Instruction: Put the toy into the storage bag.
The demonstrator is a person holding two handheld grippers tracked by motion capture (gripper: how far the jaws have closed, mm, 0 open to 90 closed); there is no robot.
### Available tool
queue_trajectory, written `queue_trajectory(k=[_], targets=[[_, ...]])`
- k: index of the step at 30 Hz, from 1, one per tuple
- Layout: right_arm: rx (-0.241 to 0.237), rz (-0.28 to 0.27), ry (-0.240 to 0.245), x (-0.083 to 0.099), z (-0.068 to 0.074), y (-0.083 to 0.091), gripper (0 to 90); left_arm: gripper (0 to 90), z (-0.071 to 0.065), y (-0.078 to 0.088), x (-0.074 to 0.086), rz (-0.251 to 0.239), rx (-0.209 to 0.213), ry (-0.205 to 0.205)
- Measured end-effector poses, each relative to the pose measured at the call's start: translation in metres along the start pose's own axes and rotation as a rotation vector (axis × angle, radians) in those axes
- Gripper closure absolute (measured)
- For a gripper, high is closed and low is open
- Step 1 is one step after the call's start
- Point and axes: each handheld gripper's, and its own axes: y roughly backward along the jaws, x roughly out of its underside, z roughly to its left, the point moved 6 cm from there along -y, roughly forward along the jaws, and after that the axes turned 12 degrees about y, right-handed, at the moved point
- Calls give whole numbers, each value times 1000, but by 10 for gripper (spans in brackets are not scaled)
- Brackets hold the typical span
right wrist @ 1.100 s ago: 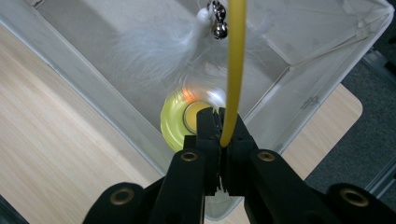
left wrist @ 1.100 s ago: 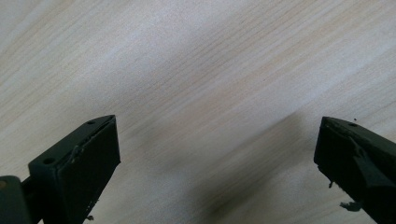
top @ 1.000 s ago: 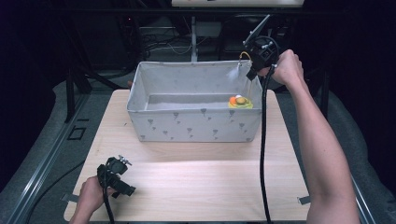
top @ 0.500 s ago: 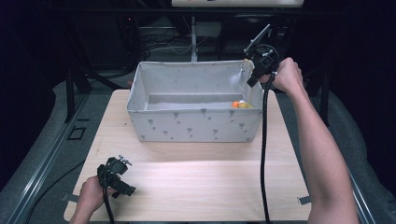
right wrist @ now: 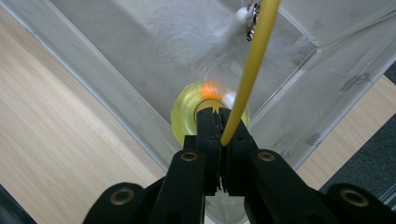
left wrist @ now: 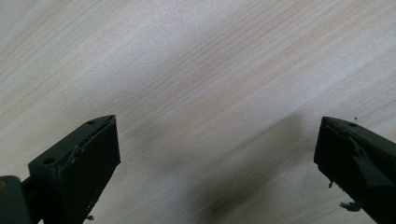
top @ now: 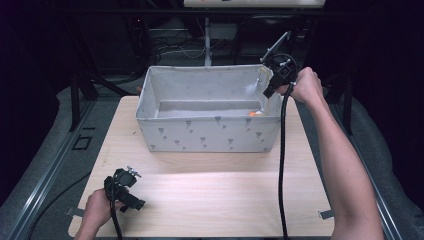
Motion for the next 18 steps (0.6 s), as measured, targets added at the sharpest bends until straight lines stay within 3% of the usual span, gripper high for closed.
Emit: queue_trajectory(k=[18], targets=[[-29, -2, -9, 12, 2, -13, 879, 4, -1, 0, 0, 4, 1, -1]])
